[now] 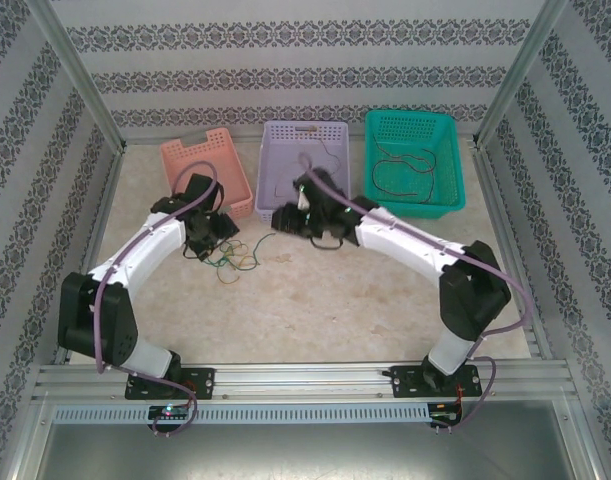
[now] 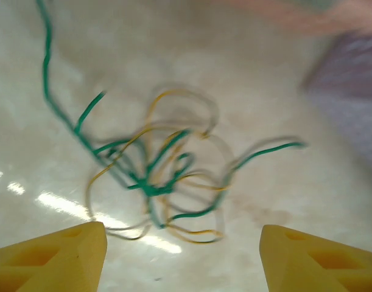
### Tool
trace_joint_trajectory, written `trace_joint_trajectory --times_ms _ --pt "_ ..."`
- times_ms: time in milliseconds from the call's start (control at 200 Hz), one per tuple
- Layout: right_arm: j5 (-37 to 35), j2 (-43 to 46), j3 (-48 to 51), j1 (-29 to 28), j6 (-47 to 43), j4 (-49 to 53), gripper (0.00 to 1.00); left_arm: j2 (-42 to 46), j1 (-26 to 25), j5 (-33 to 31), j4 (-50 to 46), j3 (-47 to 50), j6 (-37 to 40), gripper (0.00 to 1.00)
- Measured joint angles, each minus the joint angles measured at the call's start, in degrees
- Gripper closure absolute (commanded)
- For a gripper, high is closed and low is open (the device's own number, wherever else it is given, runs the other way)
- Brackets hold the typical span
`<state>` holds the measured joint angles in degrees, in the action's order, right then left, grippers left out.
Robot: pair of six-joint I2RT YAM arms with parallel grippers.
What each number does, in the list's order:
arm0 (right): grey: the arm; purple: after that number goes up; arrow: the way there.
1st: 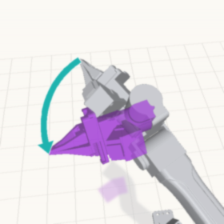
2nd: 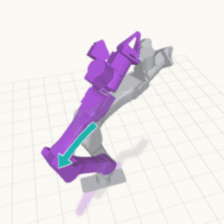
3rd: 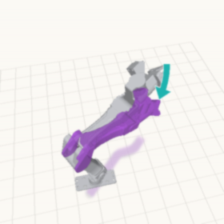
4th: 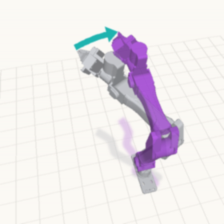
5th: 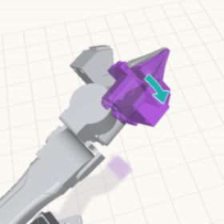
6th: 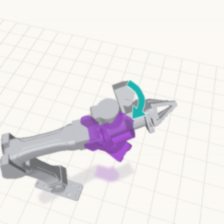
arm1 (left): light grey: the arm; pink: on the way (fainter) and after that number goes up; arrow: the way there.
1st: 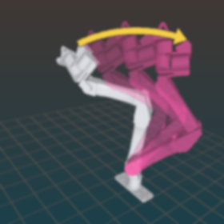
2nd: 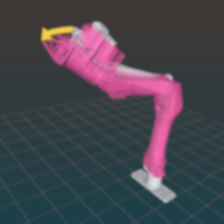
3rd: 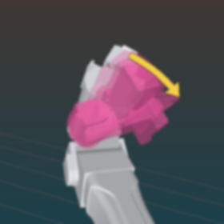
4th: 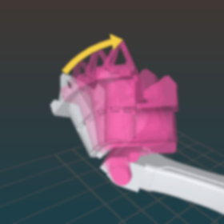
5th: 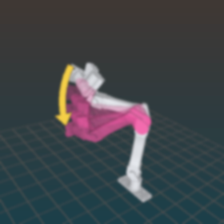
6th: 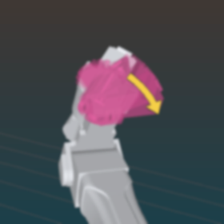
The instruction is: Untangle the cables
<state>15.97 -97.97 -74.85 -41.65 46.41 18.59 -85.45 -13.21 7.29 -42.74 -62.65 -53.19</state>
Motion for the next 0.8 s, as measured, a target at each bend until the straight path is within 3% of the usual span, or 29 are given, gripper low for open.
trace_joint_trajectory --times_ms 85,180,320,510,639,804 --pt "1.8 -1.5 2.8 -1.5 -0.3 -0.1 0.57 -0.5 0.1 0.1 2.9 3.3 0.7 0.39" --pt "4.2 -4.0 2.4 -1.7 0.0 -2.4 0.58 -1.0 0.5 0.5 7.2 5.2 1.5 0.54" --pt "6.2 -8.7 1.9 -1.7 2.4 -6.2 0.58 -2.3 1.0 -0.1 12.2 7.5 3.2 0.69" --pt "7.2 -13.6 0.6 -1.7 6.5 -9.3 0.58 -2.3 1.3 -0.2 17.0 10.7 5.2 1.0" --pt "7.3 -15.8 -1.9 -2.0 9.9 -11.2 0.57 0.0 1.3 0.9 20.2 14.0 5.2 1.0" --pt "7.5 -16.7 -2.4 -2.6 15.2 -14.0 0.56 11.2 0.0 3.4 20.9 19.2 3.2 1.0"
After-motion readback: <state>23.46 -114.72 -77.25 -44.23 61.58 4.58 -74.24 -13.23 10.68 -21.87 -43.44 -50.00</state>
